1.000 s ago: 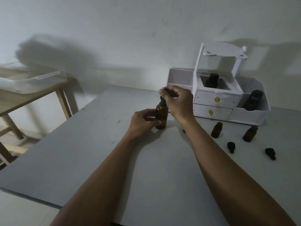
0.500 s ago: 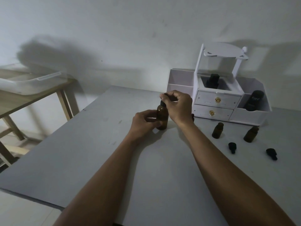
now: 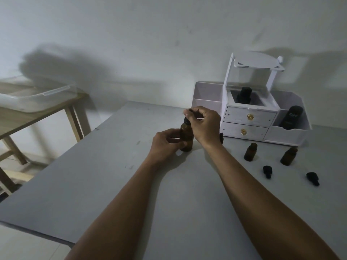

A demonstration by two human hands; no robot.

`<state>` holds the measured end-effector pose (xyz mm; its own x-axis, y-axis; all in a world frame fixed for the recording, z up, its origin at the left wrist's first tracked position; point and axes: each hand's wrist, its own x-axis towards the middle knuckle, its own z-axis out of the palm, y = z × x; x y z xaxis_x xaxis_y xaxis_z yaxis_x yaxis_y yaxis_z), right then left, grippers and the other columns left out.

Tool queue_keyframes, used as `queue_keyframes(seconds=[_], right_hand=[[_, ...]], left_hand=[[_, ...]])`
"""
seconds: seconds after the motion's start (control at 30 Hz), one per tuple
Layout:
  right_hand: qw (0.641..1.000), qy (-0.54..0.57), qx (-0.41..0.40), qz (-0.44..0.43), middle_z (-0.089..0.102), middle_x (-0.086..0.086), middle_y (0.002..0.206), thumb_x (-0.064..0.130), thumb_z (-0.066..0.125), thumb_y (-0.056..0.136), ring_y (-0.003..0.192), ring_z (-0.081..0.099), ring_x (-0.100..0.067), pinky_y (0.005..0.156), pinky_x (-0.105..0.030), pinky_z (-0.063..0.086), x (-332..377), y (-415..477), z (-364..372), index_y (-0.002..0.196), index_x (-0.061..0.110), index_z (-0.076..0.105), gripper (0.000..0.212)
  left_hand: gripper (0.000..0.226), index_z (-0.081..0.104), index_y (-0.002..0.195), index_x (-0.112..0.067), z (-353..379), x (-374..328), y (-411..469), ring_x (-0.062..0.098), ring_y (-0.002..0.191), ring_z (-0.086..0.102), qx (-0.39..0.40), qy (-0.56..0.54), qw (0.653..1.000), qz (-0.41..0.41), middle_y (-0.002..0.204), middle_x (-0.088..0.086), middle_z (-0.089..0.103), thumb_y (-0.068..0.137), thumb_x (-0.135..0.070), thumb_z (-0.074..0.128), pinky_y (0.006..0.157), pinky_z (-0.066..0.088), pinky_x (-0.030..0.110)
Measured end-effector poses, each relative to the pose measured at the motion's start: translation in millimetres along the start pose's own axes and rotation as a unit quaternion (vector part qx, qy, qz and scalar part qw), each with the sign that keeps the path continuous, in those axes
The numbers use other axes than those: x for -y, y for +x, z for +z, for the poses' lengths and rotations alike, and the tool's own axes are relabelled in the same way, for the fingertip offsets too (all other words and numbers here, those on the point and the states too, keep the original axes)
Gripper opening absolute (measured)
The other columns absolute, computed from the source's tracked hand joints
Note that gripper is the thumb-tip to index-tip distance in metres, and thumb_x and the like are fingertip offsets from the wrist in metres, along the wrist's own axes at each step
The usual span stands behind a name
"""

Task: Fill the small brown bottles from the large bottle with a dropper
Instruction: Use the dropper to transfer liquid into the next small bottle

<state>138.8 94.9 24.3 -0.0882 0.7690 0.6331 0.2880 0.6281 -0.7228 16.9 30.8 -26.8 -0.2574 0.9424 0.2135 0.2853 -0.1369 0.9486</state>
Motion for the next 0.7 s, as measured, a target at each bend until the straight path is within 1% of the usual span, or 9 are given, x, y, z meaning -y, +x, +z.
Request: queue_keyframes(seconds=[0.13,0.2,0.3,0.33,0.47,0.53,0.6,0.63,0.7], right_hand=[[1.0,0.013,-0.009,-0.006,0.074,0.003,0.078,0.027,0.075,0.086,0.07,0.066,0.0,0.067,-0.001,0.044,6,1,-3,0.091,0.01,0.077,0.018],[1.0,0.018,-0.016,-0.007,0.073,0.005,0.077,0.027,0.075,0.085,0.067,0.065,0.006,0.067,-0.002,0.045,9,4,-4,0.09,0.009,0.077,0.018],[0.999,0.02,-0.031,-0.011,0.068,0.011,0.074,0.027,0.075,0.085,0.068,0.062,0.015,0.066,0.0,0.044,13,5,-7,0.092,0.01,0.076,0.018],[0.999,0.023,-0.034,-0.013,0.068,0.011,0.075,0.027,0.074,0.086,0.069,0.063,0.014,0.066,-0.001,0.046,15,6,-8,0.092,0.011,0.076,0.018],[0.999,0.037,-0.031,-0.018,0.074,0.005,0.076,0.029,0.073,0.086,0.071,0.068,0.001,0.07,-0.01,0.052,24,12,-13,0.092,0.01,0.076,0.02],[0.998,0.041,-0.034,-0.027,0.071,0.009,0.074,0.029,0.073,0.087,0.072,0.067,0.004,0.069,-0.006,0.05,31,17,-18,0.092,0.012,0.075,0.018],[0.997,0.051,-0.043,-0.037,0.071,0.01,0.073,0.027,0.072,0.088,0.071,0.067,0.003,0.069,-0.006,0.05,40,22,-23,0.091,0.013,0.075,0.015],[0.996,0.059,-0.05,-0.041,0.071,0.011,0.073,0.026,0.072,0.088,0.071,0.067,0.003,0.069,-0.006,0.05,44,25,-27,0.09,0.013,0.075,0.014],[0.994,0.073,-0.065,-0.05,0.07,0.012,0.073,0.024,0.072,0.088,0.071,0.067,0.005,0.069,-0.006,0.049,53,29,-34,0.09,0.012,0.074,0.012]], left_hand=[[0.045,0.069,0.124,-0.018,0,-1,-2,0.015,0.098,0.071,-0.003,-0.004,1.0,-0.003,0.111,-0.003,0.074,0.08,-0.009,0.078,0.088,0.057,0.035],[0.045,0.07,0.122,-0.018,0,-1,-2,0.013,0.097,0.072,-0.004,-0.01,1.0,-0.001,0.108,-0.005,0.075,0.079,-0.009,0.077,0.087,0.057,0.034],[0.044,0.071,0.121,-0.02,1,-1,-3,0.012,0.096,0.071,-0.006,-0.008,1.0,-0.007,0.107,-0.007,0.075,0.079,-0.009,0.077,0.088,0.057,0.034],[0.044,0.071,0.121,-0.021,1,-1,-4,0.011,0.096,0.071,-0.007,-0.005,1.0,-0.008,0.107,-0.007,0.074,0.079,-0.009,0.077,0.088,0.057,0.034],[0.05,0.068,0.124,-0.021,1,0,-4,0.008,0.093,0.072,-0.018,0.002,1.0,-0.003,0.111,-0.004,0.074,0.077,-0.007,0.078,0.087,0.058,0.032],[0.056,0.064,0.13,-0.021,1,1,-5,0.007,0.092,0.071,-0.032,0.004,0.999,-0.004,0.115,-0.003,0.07,0.077,-0.011,0.08,0.084,0.057,0.028],[0.055,0.063,0.131,-0.024,0,-1,-9,0.002,0.092,0.068,-0.054,0.003,0.998,-0.014,0.114,-0.004,0.067,0.079,-0.015,0.079,0.08,0.055,0.024],[0.052,0.063,0.13,-0.025,0,-2,-11,0.001,0.091,0.068,-0.064,0.0,0.998,-0.018,0.114,-0.005,0.067,0.08,-0.016,0.079,0.082,0.055,0.025],[0.045,0.066,0.125,-0.026,-1,-5,-17,0.007,0.094,0.069,-0.074,-0.012,0.997,-0.034,0.115,-0.002,0.069,0.082,-0.017,0.078,0.088,0.056,0.033]])
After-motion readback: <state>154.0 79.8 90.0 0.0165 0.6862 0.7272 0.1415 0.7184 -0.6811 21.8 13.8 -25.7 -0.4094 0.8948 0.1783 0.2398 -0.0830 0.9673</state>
